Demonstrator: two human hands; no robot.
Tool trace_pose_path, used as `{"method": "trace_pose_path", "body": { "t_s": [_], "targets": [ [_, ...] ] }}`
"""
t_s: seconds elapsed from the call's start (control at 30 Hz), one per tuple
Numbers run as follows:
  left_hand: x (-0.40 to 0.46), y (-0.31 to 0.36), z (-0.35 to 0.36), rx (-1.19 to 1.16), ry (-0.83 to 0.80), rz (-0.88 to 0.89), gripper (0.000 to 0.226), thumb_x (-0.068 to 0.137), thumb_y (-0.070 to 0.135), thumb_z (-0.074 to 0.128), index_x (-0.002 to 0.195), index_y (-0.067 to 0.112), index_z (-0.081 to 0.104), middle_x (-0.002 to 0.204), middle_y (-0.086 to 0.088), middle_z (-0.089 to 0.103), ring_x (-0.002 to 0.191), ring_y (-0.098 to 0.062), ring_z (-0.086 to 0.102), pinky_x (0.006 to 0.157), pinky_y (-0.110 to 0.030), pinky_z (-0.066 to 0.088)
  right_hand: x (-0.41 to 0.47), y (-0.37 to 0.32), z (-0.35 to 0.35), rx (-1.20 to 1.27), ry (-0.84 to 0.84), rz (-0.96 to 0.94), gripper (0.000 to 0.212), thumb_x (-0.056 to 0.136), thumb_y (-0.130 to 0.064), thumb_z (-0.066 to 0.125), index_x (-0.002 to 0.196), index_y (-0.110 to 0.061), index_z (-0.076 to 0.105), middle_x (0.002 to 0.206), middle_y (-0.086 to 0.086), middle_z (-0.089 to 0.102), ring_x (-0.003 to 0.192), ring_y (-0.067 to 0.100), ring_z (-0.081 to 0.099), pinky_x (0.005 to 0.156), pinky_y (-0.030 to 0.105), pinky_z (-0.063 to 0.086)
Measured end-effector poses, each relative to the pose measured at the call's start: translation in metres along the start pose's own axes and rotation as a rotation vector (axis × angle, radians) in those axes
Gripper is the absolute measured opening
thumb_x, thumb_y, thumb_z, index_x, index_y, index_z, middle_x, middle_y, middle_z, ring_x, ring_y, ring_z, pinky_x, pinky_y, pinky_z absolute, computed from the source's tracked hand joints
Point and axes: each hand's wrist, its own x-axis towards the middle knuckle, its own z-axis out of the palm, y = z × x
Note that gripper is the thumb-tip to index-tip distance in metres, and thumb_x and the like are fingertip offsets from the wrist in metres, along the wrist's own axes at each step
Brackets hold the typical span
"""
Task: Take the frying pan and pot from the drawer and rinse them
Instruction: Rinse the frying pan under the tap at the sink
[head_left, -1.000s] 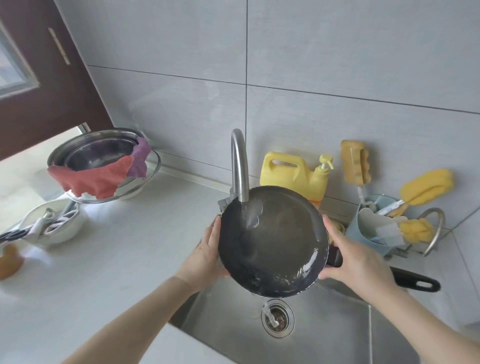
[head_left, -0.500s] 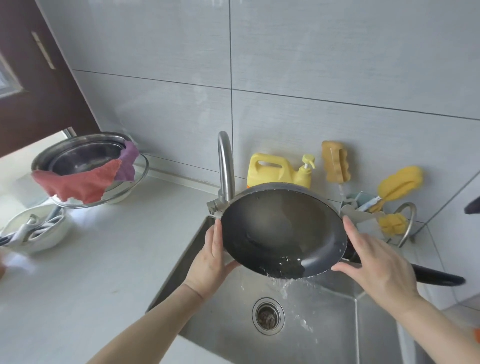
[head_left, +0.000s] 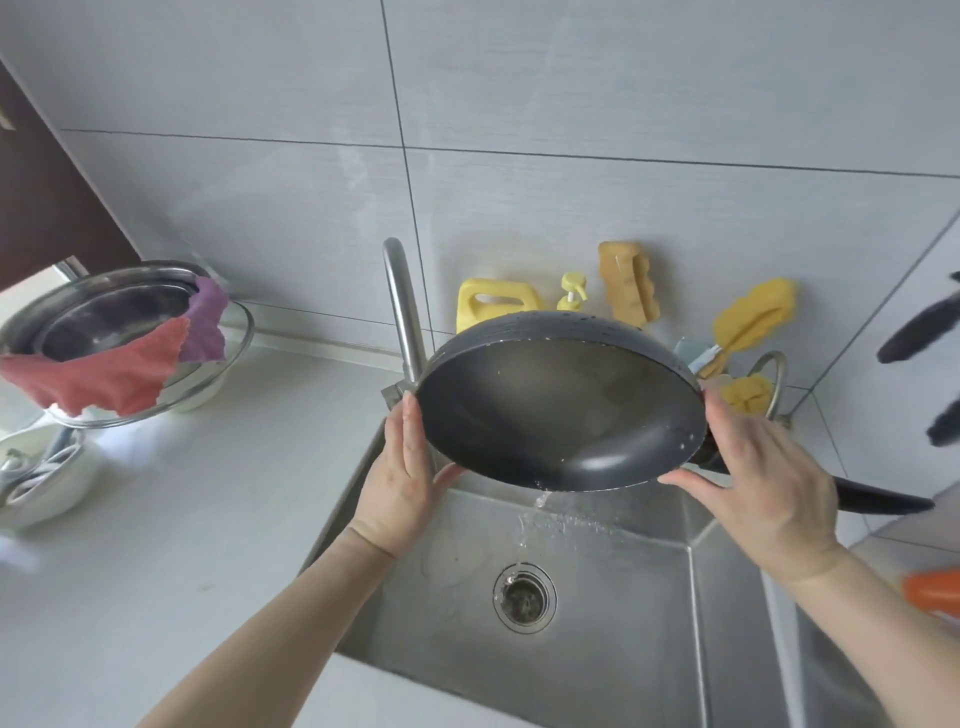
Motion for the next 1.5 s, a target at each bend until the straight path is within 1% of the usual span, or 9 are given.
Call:
{"method": "trace_pose_path", "body": {
  "t_s": [0.17,0.3,0.37,0.5,0.73,1.0,1.13,1.27,1.5],
  "targets": [
    [-0.017,-0.004,0.019,-0.122,-0.291,-0.073,0.107,0.081,0.051,0.069,0.148,-0.009,0.011,0.136,-0.031,0.043,0.122,-0.040,0.050,0.083,-0.042,0.057,-0.025,-0.011,0.004,0.090,-0.332,0.225,0.118,0.052,-0.051,0.085,0.149,-0.020,0.025,0.073,0.003,0.060,0.060,0.027,0.061,0.046,0.033,0.048],
    [-0.044,-0.014,0.044,-0.255,-0.625,-0.195,0.141,0.067,0.043,0.088,0.153,0.024,-0.022,0.146,-0.011,0.033,0.126,-0.030,0.051,0.091,-0.029,0.052,-0.057,-0.027,0.025,0.115,-0.832,0.411,0.121,0.068,-0.063,0.076,0.148,-0.045,-0.014,0.088,-0.014,0.054,0.080,0.013,0.058,0.062,0.030,0.049],
    [-0.055,-0.019,0.057,-0.268,-0.810,-0.239,0.143,0.069,0.039,0.088,0.147,0.036,-0.033,0.150,-0.003,0.027,0.131,-0.022,0.045,0.096,-0.016,0.039,-0.078,-0.035,0.042,0.227,-0.976,0.531,0.119,0.072,-0.059,0.075,0.146,-0.051,-0.018,0.079,-0.017,0.045,0.081,0.010,0.055,0.067,0.028,0.047],
    [-0.076,-0.039,0.086,-0.277,-1.105,-0.295,0.141,0.069,0.034,0.087,0.146,0.034,-0.031,0.144,0.008,0.025,0.125,-0.013,0.044,0.082,0.000,0.029,-0.119,-0.045,0.082,0.481,-1.139,0.759,0.125,0.065,-0.043,0.083,0.145,-0.058,-0.012,0.072,-0.022,0.053,0.070,-0.001,0.050,0.056,0.018,0.033],
    [-0.082,-0.063,0.145,-0.311,-1.354,-0.299,0.142,0.061,0.044,0.089,0.130,0.060,-0.034,0.140,0.014,0.029,0.122,-0.006,0.040,0.101,-0.018,0.034,-0.166,-0.047,0.146,0.554,-1.266,0.866,0.129,0.058,-0.044,0.082,0.147,-0.055,-0.011,0.071,-0.025,0.043,0.082,0.013,0.053,0.064,0.023,0.042],
    [-0.087,-0.087,0.216,-0.206,-1.489,-0.239,0.139,0.069,0.033,0.086,0.147,0.038,-0.029,0.155,0.006,0.020,0.138,-0.015,0.036,0.110,-0.031,0.036,-0.205,-0.045,0.200,0.620,-1.274,1.073,0.130,0.048,-0.050,0.079,0.136,-0.069,-0.016,0.087,-0.021,0.056,0.089,0.010,0.061,0.081,0.026,0.051],
    [-0.092,-0.089,0.243,-0.162,-1.512,-0.173,0.135,0.071,0.034,0.083,0.150,0.032,-0.026,0.146,0.004,0.028,0.133,-0.016,0.041,0.107,-0.031,0.039,-0.226,-0.044,0.214,0.674,-1.251,1.153,0.130,0.045,-0.052,0.080,0.126,-0.076,-0.020,0.087,-0.026,0.054,0.090,0.002,0.059,0.082,0.020,0.048],
    [-0.095,-0.085,0.266,-0.131,-1.508,-0.080,0.133,0.072,0.035,0.083,0.152,0.028,-0.023,0.137,0.001,0.036,0.127,-0.020,0.045,0.103,-0.033,0.042,-0.234,-0.041,0.216,0.635,-1.201,1.222,0.126,0.046,-0.052,0.079,0.130,-0.069,-0.015,0.091,-0.026,0.053,0.087,-0.003,0.054,0.076,0.012,0.042],
    [-0.099,-0.077,0.278,-0.099,-1.447,-0.010,0.121,0.079,0.031,0.077,0.154,0.029,-0.017,0.137,0.001,0.036,0.125,-0.020,0.045,0.097,-0.036,0.047,-0.245,-0.051,0.217,0.657,-1.063,1.280,0.119,0.058,-0.044,0.078,0.128,-0.071,-0.014,0.100,-0.039,0.047,0.088,-0.038,0.042,0.074,-0.005,0.031]
  ]
}}
